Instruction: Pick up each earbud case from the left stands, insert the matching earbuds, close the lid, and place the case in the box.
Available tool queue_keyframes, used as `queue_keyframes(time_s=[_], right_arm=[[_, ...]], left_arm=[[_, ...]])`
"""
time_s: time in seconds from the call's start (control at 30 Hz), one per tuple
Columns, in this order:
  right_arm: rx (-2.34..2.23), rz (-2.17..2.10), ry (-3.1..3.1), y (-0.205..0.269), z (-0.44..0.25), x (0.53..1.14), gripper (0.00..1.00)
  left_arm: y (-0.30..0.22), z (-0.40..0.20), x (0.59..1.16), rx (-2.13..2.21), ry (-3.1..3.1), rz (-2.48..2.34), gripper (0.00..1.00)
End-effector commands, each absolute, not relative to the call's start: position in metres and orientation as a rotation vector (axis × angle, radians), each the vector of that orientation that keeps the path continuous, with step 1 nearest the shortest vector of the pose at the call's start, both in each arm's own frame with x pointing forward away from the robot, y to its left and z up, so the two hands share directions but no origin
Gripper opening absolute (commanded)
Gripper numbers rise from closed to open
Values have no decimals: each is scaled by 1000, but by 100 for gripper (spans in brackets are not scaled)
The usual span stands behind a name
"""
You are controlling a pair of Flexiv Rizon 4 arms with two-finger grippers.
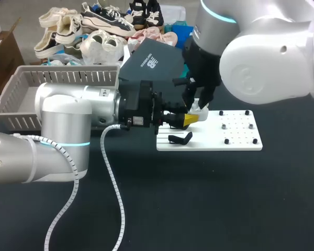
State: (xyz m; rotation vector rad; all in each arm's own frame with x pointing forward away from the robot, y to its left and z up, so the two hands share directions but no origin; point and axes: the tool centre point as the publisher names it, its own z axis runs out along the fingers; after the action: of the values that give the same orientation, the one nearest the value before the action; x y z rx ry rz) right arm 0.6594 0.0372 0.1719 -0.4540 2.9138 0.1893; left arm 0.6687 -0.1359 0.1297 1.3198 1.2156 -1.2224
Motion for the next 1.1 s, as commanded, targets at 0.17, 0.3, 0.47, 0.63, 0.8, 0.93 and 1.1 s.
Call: queue_keyframes(time_s=[0.17,0.3,0.47,0.63,0.8,0.93,1.1], right_arm=[[-455,171,2904,39,176,657,34],[-456,138,2890,39,183,653,39],[-450,70,2877,35,188,646,42],[-429,19,2879,26,188,643,47],[-412,5,2887,17,188,640,48],[-372,-15,2899,8,184,643,49],[-346,-18,2922,2,178,648,50]], left_arm=[[-136,130,669,1322,1215,-1223,0],[-136,130,669,1322,1215,-1223,0],[-136,130,669,1322,1215,-1223,0],[-136,130,669,1322,1215,-1223,0],[-136,130,669,1322,1215,-1223,0],[-136,130,669,1322,1215,-1223,0],[-136,130,669,1322,1215,-1223,0]])
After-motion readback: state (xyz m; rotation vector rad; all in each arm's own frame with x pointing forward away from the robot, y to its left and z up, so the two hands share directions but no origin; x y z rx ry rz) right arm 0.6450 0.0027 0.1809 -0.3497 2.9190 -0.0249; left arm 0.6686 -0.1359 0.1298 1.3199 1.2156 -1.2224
